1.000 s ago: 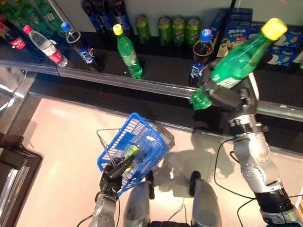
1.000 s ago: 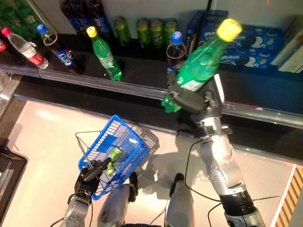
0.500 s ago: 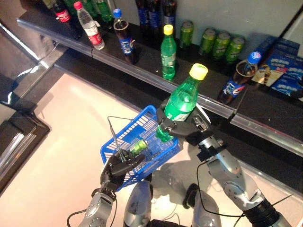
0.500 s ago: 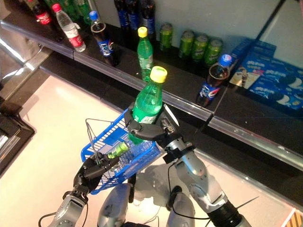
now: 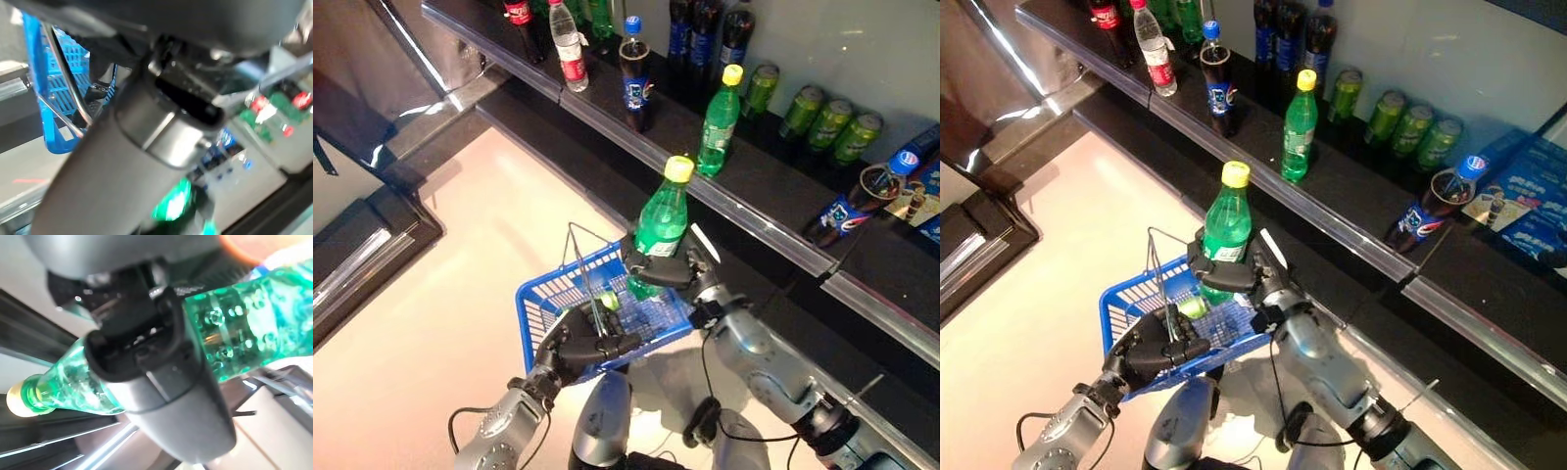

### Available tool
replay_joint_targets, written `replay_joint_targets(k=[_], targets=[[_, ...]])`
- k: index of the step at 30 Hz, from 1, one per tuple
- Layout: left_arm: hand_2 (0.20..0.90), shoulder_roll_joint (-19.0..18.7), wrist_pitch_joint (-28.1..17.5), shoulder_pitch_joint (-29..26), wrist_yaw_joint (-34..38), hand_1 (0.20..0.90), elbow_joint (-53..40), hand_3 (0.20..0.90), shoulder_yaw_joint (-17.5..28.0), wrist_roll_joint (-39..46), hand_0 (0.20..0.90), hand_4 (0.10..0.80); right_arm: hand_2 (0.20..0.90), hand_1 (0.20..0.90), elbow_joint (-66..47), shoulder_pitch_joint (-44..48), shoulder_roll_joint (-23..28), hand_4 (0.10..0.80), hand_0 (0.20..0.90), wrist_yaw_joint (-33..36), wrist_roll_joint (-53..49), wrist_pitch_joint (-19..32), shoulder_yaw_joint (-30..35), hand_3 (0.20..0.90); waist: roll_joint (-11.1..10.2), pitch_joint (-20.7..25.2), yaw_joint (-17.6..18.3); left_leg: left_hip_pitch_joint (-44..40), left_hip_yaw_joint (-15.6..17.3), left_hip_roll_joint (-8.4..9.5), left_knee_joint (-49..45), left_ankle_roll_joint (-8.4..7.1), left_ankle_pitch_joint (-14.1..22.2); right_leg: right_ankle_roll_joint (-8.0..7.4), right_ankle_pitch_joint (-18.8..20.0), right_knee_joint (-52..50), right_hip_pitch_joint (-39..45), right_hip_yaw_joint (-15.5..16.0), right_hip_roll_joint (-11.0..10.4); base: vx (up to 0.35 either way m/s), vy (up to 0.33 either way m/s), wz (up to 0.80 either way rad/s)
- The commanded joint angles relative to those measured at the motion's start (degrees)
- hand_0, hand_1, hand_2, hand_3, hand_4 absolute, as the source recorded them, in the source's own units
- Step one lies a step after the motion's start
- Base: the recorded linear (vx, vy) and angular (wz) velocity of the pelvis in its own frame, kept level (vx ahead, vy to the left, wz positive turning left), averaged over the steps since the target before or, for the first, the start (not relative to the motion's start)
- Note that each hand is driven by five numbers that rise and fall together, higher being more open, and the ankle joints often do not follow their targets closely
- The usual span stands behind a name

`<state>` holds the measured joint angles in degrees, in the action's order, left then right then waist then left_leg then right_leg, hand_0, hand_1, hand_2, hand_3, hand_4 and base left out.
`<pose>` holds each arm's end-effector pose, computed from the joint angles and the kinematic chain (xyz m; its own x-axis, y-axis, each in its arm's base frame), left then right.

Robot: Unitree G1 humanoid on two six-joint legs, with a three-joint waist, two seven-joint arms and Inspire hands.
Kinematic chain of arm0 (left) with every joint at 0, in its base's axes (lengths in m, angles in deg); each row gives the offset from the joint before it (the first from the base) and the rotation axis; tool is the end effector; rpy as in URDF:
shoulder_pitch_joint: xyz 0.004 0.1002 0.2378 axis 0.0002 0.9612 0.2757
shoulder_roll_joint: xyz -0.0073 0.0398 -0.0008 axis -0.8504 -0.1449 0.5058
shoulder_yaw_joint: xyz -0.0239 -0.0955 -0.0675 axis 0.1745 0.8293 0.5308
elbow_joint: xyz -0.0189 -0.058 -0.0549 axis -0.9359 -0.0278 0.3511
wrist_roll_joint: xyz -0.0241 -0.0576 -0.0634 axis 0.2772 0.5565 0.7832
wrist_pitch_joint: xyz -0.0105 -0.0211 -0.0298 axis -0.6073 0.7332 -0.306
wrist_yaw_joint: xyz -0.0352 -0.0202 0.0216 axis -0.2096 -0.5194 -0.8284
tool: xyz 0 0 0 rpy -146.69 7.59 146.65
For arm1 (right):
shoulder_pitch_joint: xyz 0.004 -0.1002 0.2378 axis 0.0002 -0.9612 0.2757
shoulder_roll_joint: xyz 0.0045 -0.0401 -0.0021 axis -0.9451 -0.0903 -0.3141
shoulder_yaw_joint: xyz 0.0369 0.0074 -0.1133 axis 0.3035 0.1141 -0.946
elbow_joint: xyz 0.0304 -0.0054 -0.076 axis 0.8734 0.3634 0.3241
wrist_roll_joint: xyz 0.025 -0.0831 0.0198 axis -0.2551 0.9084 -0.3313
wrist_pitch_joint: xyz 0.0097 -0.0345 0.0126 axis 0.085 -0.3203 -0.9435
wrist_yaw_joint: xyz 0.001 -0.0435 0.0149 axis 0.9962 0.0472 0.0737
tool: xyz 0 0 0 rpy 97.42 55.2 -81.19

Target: Pick up the drink and place into the basket.

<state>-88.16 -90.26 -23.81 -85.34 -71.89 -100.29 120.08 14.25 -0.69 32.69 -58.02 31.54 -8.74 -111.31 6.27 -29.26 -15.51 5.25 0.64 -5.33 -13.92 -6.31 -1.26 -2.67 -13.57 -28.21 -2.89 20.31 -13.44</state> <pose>0.1480 0.2038 0.0177 0.8621 -0.5018 -0.0702 0.4105 0.7730 -0.4838 0.2172 -0.1168 0.0750 0.9077 0.4064 0.1040 -0.4176 0.8990 0.1319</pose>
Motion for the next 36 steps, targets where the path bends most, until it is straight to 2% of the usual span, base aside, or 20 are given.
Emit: replay_joint_targets(k=[1,5,7,13,20,28,36], targets=[[0.3,1.43,-9.15,-5.58,-11.06,0.3,-17.92,0.2,-2.24,3.25,0.3,0.1,0.3,0.3,-2.55,9.23,-5.78,0.1,0.3,1.19,3.01,8.2,-0.53,0.2,-2.21,9.43,0.97,5.1,-1.87,1.85,-9.8,0.62,-4.22,0.89,7.98,12.75,7.92,2.0,2.93,0.043,0.021,0.1],[0.3,0.58,-9.21,-6.11,-13.54,0.3,-18.43,0.2,-2.56,4.79,0.3,0.1,0.3,0.3,1.82,9.08,-6.81,0.1,0.3,1.87,-0.37,6.22,-1.85,0.2,-1.87,9.73,0.17,5.51,-2.77,2.58,-10.22,0.54,-4.35,0.9,8.0,12.47,8.1,2.67,2.59,0.046,0.031,0.16],[0.3,0.02,-8.54,-5.71,-15.84,0.3,-19.19,0.2,-2.27,6.47,0.3,0.1,0.3,0.3,8.14,7.7,-8.53,0.1,0.3,1.42,-1.18,6.62,-2.86,0.2,-1.55,9.93,-0.65,5.79,-3.62,3.28,-10.22,0.56,-4.49,0.84,7.98,12.3,8.34,3.33,2.29,0.059,0.041,0.17],[0.3,-0.23,-7.64,-4.59,-19.89,0.3,-21.31,0.2,-0.84,8.45,0.3,0.1,0.3,0.3,19.09,4.91,-11.09,0.1,0.3,0.95,0.07,5.55,-3.34,0.2,-0.96,9.42,-2.42,6.8,-4.88,4.55,-10.24,0.78,-3.79,0.63,7.91,11.83,8.04,4.61,1.73,-0.006,0.032,0.13],[0.3,-0.18,-4.51,-3.37,-25.19,0.3,-22.86,0.2,1.68,9.4,0.3,0.1,0.3,0.3,31.11,3.34,-13.47,0.1,0.3,-0.13,1.69,4.27,-2.01,0.2,-0.61,7.97,-4.77,8.63,-6.23,6.21,-10.13,1.1,-2.33,0.29,8.1,11.31,7.13,6.54,1.01,-0.024,-0.009,0.16],[0.3,0.51,-0.34,-3.18,-27.39,0.3,-24.61,0.2,4.45,9.34,0.3,0.1,0.3,0.3,40.89,1.18,-15.24,0.1,0.3,-1.15,0.41,1.43,-0.96,0.2,-1.15,7.0,-6.41,9.75,-6.86,6.58,-9.13,1.31,-0.76,-0.31,8.45,12.03,6.51,7.49,1.16,-0.028,-0.045,0.17],[0.3,1.31,2.06,-3.55,-28.11,0.3,-25.84,0.2,5.65,7.73,0.3,0.1,0.3,0.3,51.06,-2.89,-18.64,0.1,0.3,-12.05,-18.06,-5.72,2.22,0.2,-2.03,5.76,-7.2,9.99,-6.97,6.38,-7.84,1.48,0.53,-0.62,8.81,13.47,6.52,7.28,1.98,-0.02,-0.064,0.01]])
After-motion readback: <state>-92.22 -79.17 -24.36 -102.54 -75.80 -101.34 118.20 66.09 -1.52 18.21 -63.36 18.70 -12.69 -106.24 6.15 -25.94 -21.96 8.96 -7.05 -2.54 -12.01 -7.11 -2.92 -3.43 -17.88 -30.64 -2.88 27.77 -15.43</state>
